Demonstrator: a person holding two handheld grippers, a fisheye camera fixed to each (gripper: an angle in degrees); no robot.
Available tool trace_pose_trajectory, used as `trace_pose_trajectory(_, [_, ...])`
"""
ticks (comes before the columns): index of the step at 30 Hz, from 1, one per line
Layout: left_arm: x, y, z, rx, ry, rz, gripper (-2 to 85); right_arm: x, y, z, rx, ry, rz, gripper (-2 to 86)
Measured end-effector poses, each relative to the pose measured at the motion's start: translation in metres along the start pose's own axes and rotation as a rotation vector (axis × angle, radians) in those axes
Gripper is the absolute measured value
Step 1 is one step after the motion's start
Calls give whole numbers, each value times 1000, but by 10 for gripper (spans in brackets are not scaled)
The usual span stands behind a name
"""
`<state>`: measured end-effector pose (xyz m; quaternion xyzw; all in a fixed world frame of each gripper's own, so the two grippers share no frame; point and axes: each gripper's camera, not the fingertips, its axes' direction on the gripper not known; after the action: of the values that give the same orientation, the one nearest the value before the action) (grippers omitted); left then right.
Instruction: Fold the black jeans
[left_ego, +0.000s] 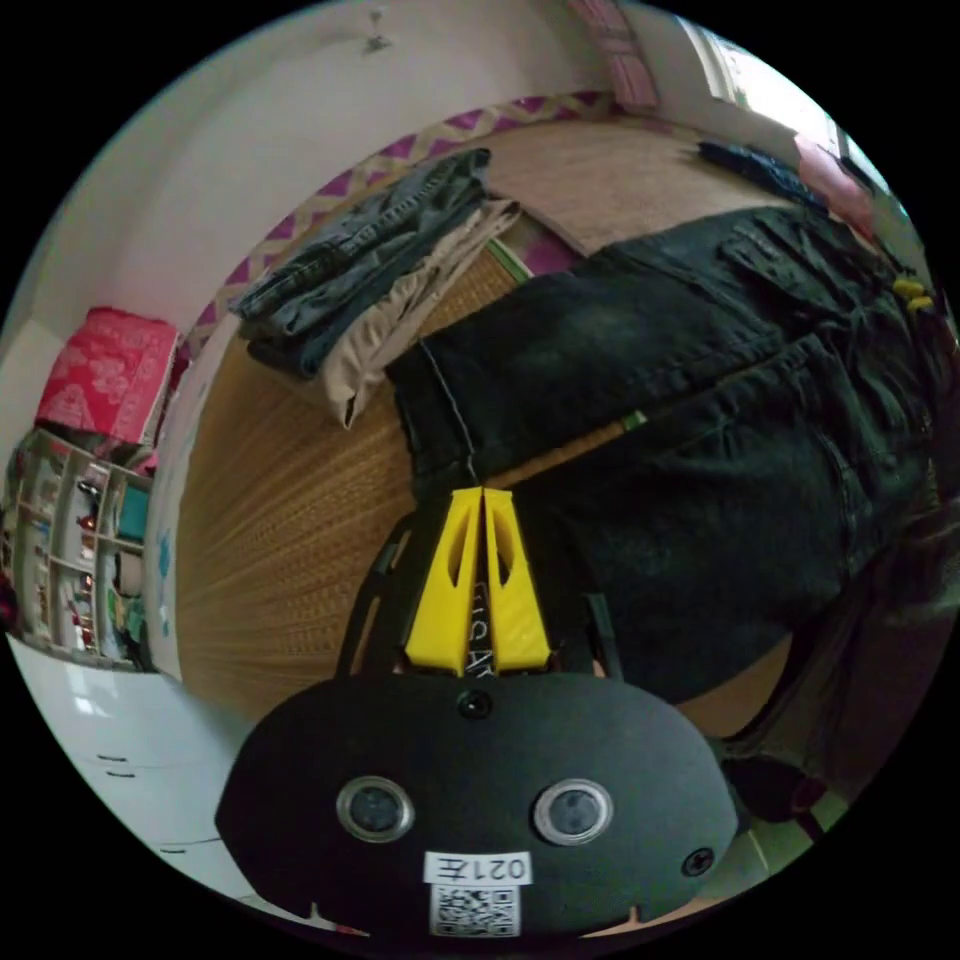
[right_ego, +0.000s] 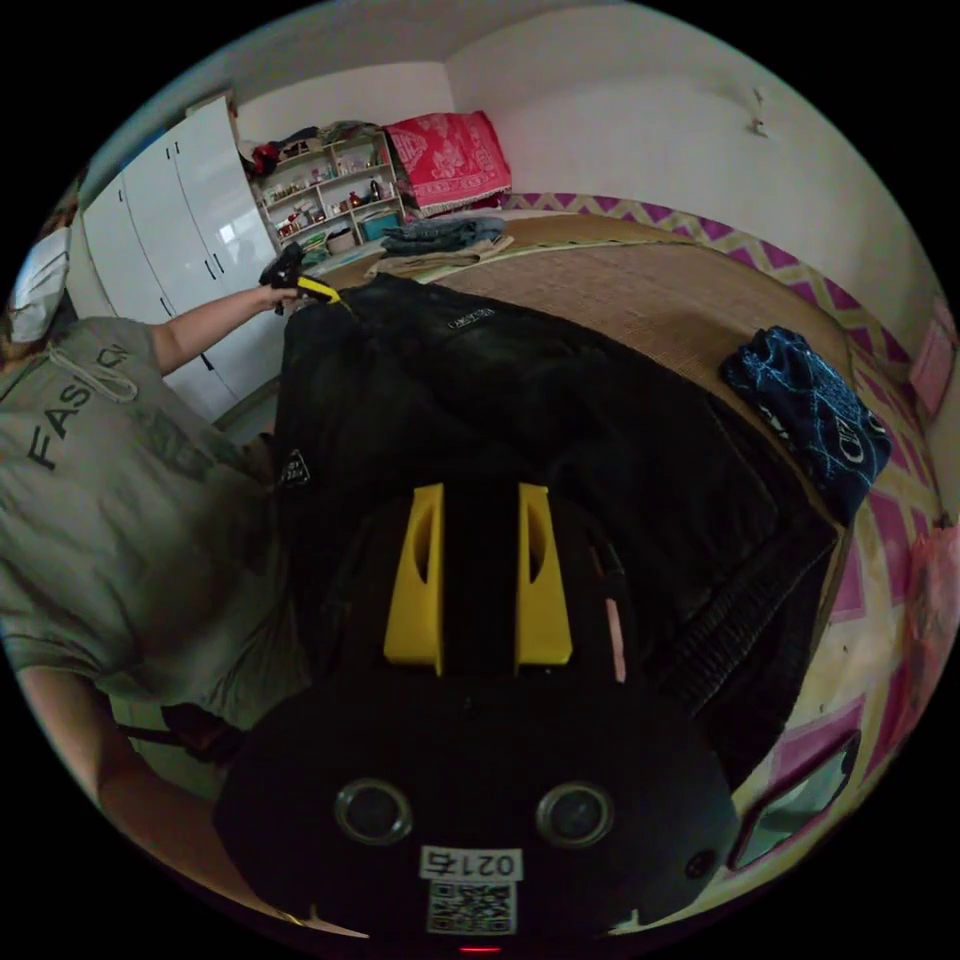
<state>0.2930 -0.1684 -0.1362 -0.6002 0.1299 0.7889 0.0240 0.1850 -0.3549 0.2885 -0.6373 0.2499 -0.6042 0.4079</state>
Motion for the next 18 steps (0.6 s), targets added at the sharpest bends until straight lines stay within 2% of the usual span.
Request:
trace_pose_trajectory(3, [-13,11,-5,40,48,-101,-8,4,11,-22,70,62,56,113])
trace_pose_trajectory(5, [-27,20,-24,129,-102,-278,-9,26,23,-46,160,146,180,114])
trace_pose_trajectory(6, [-31,23,-31,185,-87,-309,-9,34,26,-51,178,168,219,114])
trace_pose_trajectory(7, [-36,24,-41,288,0,-343,-8,52,31,-58,190,211,309,115])
trace_pose_trajectory(9, [-35,13,-44,353,157,-318,-6,77,36,-62,183,249,393,120])
trace_pose_trajectory(15, [16,-61,-5,243,202,-102,38,150,21,-37,72,277,581,136])
trace_pose_trajectory(18, [30,-85,28,97,256,-54,57,182,15,-18,-2,248,684,115])
